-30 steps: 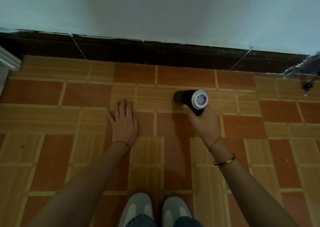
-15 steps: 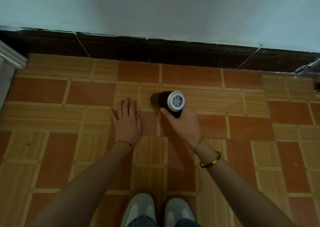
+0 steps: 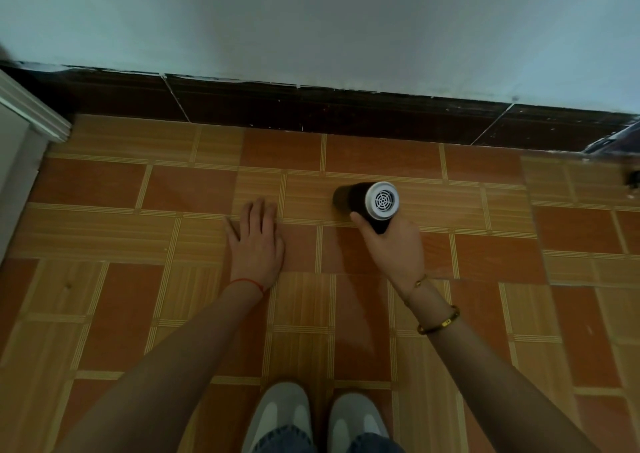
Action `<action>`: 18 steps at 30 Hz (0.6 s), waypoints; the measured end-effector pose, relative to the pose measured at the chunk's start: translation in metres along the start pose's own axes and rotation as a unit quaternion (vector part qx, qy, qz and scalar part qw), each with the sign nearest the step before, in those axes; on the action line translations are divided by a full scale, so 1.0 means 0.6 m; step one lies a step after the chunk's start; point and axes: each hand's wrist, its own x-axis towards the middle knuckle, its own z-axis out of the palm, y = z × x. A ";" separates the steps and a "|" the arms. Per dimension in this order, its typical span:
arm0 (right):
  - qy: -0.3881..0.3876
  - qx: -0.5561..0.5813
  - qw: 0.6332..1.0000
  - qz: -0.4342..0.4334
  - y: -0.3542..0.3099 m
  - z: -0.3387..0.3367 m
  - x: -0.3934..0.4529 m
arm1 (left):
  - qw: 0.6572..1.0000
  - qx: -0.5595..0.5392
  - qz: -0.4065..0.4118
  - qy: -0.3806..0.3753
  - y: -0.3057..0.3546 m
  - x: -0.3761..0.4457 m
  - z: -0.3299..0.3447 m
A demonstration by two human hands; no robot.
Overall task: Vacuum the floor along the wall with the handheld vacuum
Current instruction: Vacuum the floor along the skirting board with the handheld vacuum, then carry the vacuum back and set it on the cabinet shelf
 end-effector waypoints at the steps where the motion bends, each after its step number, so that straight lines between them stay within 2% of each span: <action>1: -0.003 0.001 1.000 0.002 0.001 -0.004 0.000 | 1.000 -0.005 -0.002 0.000 0.003 0.000 -0.002; 4: -0.030 0.019 0.999 0.017 -0.004 -0.016 -0.002 | 0.999 -0.036 -0.013 0.010 0.012 0.002 -0.004; 6: -0.071 0.082 0.993 0.050 -0.015 -0.028 -0.005 | 0.997 -0.063 -0.020 0.028 0.020 0.004 -0.010; 8: -0.121 0.214 0.962 0.120 -0.033 -0.045 -0.008 | 0.993 -0.104 -0.013 0.056 0.035 0.007 -0.022; 10: -0.158 0.332 0.913 0.178 -0.048 -0.059 -0.009 | 0.973 -0.221 -0.036 0.049 0.060 0.009 -0.045; 12: -0.183 0.389 0.881 0.197 -0.057 -0.067 -0.009 | 0.912 -0.390 -0.130 0.001 0.084 0.016 -0.067; 14: -0.203 0.427 0.856 0.208 -0.064 -0.072 -0.008 | 0.810 -0.536 -0.227 -0.066 0.109 0.023 -0.095; 15: -0.214 0.442 0.845 0.213 -0.067 -0.073 -0.008 | 0.759 -0.593 -0.251 -0.100 0.117 0.025 -0.106; 16: -0.225 0.452 0.836 0.217 -0.069 -0.073 -0.008 | 0.717 -0.639 -0.249 -0.126 0.123 0.026 -0.116; 18: -0.241 0.455 0.829 0.220 -0.074 -0.071 -0.010 | 0.669 -0.695 -0.219 -0.146 0.129 0.024 -0.128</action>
